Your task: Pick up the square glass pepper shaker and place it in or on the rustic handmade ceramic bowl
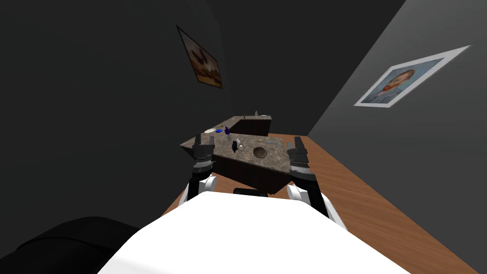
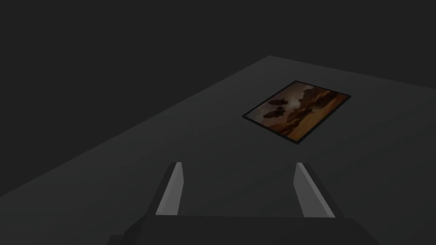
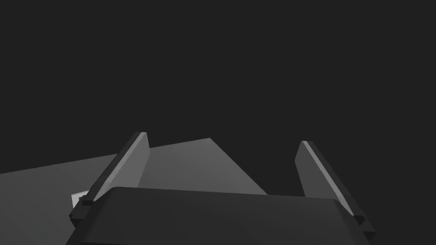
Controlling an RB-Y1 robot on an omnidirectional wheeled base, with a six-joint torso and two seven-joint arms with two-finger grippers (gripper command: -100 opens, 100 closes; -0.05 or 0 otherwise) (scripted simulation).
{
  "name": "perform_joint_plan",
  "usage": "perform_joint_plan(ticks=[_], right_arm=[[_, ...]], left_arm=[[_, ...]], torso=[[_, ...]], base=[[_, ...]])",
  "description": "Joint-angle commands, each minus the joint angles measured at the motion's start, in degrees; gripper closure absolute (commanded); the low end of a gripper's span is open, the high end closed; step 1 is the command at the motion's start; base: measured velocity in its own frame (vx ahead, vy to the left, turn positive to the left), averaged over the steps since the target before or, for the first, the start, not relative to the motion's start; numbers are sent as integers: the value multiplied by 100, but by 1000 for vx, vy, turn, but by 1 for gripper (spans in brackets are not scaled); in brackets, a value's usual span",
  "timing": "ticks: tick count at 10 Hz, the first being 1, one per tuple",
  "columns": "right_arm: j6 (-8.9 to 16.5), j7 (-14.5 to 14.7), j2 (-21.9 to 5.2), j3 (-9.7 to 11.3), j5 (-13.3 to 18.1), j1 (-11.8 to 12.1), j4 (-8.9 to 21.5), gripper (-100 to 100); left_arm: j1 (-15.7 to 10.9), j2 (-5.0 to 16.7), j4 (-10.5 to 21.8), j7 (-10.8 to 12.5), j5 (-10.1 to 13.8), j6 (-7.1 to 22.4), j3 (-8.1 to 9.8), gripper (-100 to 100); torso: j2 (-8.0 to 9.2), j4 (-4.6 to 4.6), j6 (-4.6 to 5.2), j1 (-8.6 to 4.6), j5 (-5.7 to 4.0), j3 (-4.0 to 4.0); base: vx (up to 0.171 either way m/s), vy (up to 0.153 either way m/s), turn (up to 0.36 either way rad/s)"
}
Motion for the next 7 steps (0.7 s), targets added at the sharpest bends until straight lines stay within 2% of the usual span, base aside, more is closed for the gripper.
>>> perform_joint_plan(ticks=[1,7], right_arm=[[0,0,0,0,0,0,0,0],[0,0,0,0,0,-1,0,0]], left_arm=[[-32,175,11,-40,-98,13,22,-100],[-236,843,182,-241,-602,167,95,-100]], torso=[[0,0,0,0,0,0],[26,6,1,14,3,15]], base=[[-26,14,-45],[-66,33,-84]])
